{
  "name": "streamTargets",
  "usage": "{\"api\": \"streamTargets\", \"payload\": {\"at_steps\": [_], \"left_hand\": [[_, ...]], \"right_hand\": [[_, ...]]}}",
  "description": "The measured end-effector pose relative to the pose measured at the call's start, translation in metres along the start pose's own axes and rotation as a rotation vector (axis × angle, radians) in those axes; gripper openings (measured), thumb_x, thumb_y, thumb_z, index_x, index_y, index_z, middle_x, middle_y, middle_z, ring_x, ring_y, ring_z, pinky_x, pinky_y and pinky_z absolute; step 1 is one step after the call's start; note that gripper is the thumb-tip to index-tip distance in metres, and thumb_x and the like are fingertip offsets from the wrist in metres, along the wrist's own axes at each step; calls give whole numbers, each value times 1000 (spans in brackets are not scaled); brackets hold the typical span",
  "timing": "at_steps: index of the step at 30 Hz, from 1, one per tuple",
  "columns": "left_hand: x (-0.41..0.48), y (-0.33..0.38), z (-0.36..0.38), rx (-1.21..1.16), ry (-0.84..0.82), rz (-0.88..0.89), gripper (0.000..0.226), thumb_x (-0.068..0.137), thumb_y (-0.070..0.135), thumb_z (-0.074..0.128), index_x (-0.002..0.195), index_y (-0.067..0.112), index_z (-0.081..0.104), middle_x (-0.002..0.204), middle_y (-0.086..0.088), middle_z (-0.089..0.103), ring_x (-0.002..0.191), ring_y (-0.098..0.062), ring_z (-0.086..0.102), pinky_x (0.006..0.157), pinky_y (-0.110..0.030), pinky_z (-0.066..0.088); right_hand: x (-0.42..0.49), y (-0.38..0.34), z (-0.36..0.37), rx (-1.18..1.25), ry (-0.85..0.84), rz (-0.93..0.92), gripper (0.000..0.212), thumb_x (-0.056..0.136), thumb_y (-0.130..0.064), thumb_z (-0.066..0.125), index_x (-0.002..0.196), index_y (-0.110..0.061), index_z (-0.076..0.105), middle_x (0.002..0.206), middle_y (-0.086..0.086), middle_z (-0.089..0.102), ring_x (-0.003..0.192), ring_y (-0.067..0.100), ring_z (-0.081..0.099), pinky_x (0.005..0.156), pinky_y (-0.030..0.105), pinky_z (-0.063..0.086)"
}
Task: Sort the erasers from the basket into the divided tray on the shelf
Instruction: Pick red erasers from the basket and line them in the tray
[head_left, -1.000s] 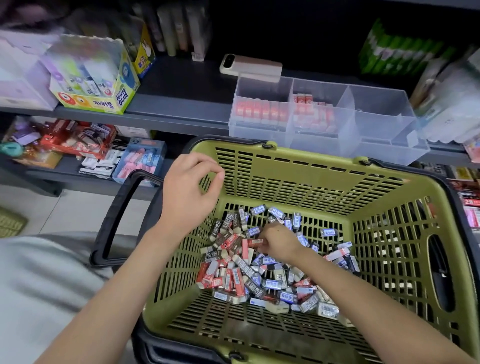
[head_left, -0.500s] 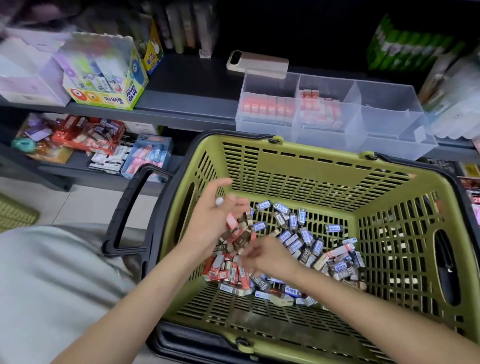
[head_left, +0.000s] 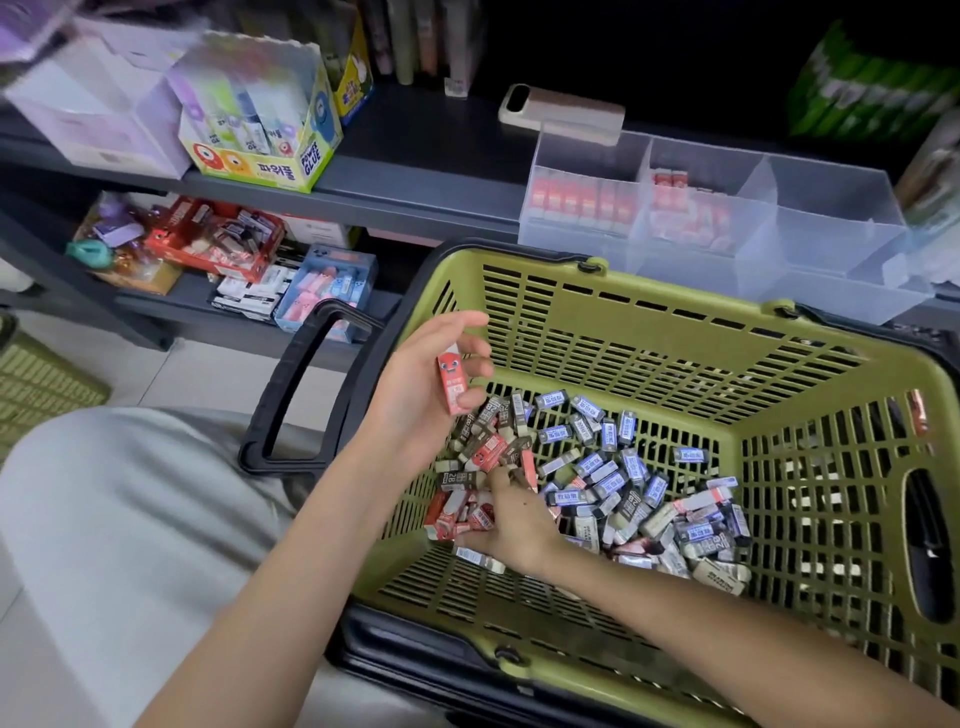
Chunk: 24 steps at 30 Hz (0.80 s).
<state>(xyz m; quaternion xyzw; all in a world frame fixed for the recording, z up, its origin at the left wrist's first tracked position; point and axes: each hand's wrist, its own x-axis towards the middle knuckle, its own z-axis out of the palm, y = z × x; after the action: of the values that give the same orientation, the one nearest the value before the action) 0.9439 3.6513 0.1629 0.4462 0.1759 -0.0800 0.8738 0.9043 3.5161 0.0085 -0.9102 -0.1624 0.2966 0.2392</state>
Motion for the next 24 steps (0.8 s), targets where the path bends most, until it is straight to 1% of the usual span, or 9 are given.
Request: {"api": "streamTargets", "payload": {"at_steps": [4, 7, 8, 10, 12, 14, 17, 20, 24], "left_hand": [[-1, 1, 0, -26, 1, 7, 27, 72, 22, 64, 96, 9, 64, 71, -2, 57, 60, -12, 51, 44, -19, 29], [-1, 2, 0, -38, 3, 6, 27, 72, 22, 63, 95, 9, 64, 71, -2, 56, 61, -12, 51, 44, -20, 29], [-1, 2, 0, -42, 4, 4, 27, 72, 22, 63, 95, 8, 64, 71, -2, 56, 60, -12, 51, 44, -20, 29], [-2, 2, 1, -46, 1, -1, 26, 73, 22, 61, 95, 8, 64, 71, -3, 56, 60, -12, 51, 44, -20, 29], [-2, 1, 1, -48, -6, -8, 26, 73, 22, 61, 95, 8, 64, 71, -3, 57, 60, -12, 52, 44, -20, 29], [-2, 1, 2, -44, -11, -15, 26, 73, 22, 61, 96, 8, 64, 70, -3, 57, 60, -12, 52, 44, -20, 29], [-1, 1, 2, -45, -12, -26, 26, 74, 21, 60, 96, 8, 63, 70, -3, 57, 59, -12, 52, 43, -19, 30], [0, -1, 0, -69, -2, -38, 27, 73, 20, 61, 96, 7, 62, 68, -3, 56, 58, -13, 52, 44, -19, 31], [3, -5, -4, 30, 76, -31, 21, 74, 13, 63, 94, 8, 61, 67, -1, 56, 57, -11, 51, 43, -17, 35]], "right_hand": [[1, 4, 4, 138, 80, -17, 55, 72, -40, 76, 107, -15, 41, 91, 0, 61, 78, 18, 59, 60, 28, 40], [0, 7, 5, 317, 52, -13, 44, 71, -28, 77, 92, -21, 40, 67, -8, 52, 54, 10, 48, 53, 29, 38], [1, 9, 5, 378, 30, 1, 44, 70, -25, 78, 90, -22, 39, 64, -9, 50, 51, 9, 45, 53, 30, 38], [2, 11, 4, 487, -35, 50, 45, 69, -22, 79, 90, -23, 39, 76, -4, 56, 56, 11, 47, 56, 30, 40], [5, 9, 4, 491, -72, 92, 49, 67, -25, 80, 92, -22, 38, 92, 3, 63, 68, 19, 57, 60, 35, 47], [9, 5, 6, 309, -50, 99, 55, 64, -34, 80, 93, -21, 36, 91, 1, 61, 78, 22, 59, 64, 37, 48], [14, -3, 4, 139, -31, 115, 62, 63, -41, 79, 96, -22, 30, 89, -6, 52, 83, 18, 54, 62, 30, 38], [11, -1, -6, 246, -98, 128, 55, 64, -31, 81, 94, -20, 36, 90, -5, 53, 80, 13, 52, 58, 27, 36], [-12, 6, -47, 544, -102, 154, 38, 63, -12, 84, 82, -19, 52, 81, -5, 58, 69, 8, 56, 57, 22, 45]]}}
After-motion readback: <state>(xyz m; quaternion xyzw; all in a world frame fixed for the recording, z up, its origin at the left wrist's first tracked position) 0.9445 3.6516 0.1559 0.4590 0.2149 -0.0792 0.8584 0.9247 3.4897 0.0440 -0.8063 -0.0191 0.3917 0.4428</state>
